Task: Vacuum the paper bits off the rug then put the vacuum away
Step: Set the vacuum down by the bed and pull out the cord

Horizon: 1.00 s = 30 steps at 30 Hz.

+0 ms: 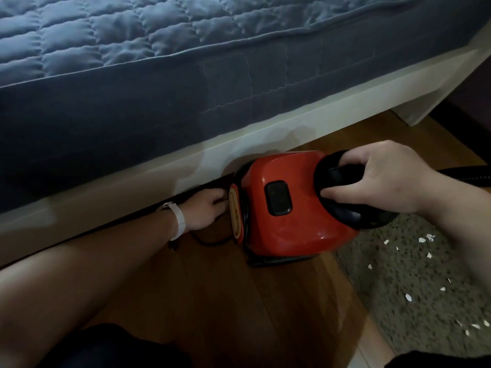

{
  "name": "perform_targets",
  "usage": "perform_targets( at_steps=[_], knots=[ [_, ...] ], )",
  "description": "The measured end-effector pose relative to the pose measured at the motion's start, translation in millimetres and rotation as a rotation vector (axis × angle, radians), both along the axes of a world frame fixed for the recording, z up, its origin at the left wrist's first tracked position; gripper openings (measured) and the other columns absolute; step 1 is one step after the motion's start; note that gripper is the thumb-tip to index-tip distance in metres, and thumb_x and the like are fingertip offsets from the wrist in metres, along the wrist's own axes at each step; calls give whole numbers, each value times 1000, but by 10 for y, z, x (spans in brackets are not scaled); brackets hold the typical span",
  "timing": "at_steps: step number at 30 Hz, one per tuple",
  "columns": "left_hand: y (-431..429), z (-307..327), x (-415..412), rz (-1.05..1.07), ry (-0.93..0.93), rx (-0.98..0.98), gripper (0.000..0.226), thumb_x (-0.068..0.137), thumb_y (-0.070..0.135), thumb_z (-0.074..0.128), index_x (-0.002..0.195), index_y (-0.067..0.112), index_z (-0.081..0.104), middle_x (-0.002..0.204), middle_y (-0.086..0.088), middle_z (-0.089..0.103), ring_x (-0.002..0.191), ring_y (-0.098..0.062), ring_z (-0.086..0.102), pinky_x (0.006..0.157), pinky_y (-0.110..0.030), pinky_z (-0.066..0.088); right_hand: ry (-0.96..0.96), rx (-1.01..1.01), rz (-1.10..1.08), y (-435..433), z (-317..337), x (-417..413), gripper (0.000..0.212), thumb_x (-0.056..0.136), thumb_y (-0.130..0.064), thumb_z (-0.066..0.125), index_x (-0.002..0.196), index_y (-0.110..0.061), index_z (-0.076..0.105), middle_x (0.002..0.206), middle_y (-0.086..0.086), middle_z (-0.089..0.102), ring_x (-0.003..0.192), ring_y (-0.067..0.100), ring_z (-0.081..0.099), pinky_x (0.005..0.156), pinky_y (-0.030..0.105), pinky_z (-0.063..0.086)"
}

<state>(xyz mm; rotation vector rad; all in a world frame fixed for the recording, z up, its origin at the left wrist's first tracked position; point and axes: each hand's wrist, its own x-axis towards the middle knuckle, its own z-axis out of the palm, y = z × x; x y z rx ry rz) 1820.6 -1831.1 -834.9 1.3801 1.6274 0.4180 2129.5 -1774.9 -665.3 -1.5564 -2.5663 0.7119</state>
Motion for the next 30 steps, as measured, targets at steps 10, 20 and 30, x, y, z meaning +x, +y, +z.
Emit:
perform_targets(
  at_steps=[10,20,30],
  knots=[
    [173,648,-63,47,-444,116,29,83,28,50,72,8,68,53,-8,47,51,-19,42,58,-23,42,-153,52,-25,54,-77,-37,41,63,-74,61,84,-40,64,87,-16,66,85,14,59,73,32,48],
    [25,739,291,-466,119,-103,36,95,42,55,77,15,71,59,6,62,53,-3,55,56,-17,46,-226,81,-142,116,-99,0,50,68,-77,59,95,-35,67,94,-10,66,87,18,58,72,33,48],
    [54,207,212,243,-16,-270,27,100,16,47,126,12,47,92,-7,71,50,-15,57,45,-23,40,-109,60,-20,48,-20,6,33,64,-74,62,75,-44,62,81,-22,63,83,12,59,70,30,42]
  ],
)
